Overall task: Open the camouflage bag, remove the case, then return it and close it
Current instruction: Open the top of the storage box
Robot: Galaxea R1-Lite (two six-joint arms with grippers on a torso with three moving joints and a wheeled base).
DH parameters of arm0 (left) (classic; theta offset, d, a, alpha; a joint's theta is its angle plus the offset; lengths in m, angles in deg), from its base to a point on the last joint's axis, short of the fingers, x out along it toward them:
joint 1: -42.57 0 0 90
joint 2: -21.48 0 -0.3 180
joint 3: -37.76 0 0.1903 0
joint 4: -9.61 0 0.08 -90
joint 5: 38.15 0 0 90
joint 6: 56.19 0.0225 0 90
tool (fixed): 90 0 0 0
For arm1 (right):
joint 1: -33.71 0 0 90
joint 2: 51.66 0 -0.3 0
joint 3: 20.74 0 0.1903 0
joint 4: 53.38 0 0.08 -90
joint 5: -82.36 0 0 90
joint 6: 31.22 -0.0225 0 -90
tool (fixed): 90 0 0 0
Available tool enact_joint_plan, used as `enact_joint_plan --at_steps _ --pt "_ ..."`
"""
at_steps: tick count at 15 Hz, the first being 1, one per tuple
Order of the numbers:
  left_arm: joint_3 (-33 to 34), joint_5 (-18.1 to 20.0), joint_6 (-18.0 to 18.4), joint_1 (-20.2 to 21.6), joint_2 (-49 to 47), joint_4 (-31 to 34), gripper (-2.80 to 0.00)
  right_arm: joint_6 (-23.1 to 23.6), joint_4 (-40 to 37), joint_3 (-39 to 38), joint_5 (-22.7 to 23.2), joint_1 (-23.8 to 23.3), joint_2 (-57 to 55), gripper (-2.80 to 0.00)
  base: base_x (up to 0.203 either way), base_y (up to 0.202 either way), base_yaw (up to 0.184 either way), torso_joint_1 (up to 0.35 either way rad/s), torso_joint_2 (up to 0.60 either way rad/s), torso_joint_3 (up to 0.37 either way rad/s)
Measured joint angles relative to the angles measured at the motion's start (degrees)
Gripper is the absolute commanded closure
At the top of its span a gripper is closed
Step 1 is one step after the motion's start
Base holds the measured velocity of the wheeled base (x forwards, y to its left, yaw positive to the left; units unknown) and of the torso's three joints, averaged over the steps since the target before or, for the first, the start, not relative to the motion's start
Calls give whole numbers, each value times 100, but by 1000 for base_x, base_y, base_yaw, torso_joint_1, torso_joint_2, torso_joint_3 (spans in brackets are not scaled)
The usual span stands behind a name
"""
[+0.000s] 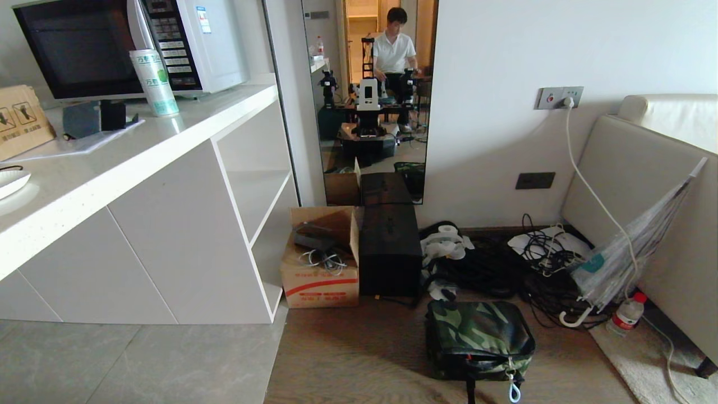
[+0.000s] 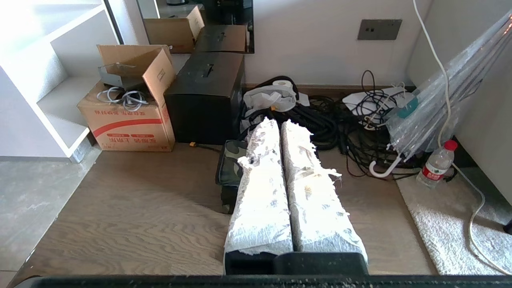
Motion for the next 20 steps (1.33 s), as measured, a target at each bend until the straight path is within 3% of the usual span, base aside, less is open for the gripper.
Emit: enact_joint_plan --at_steps 20 --pt "2 0 0 0 0 1 0 4 2 0 -2 0 0 0 0 0 0 0 0 0"
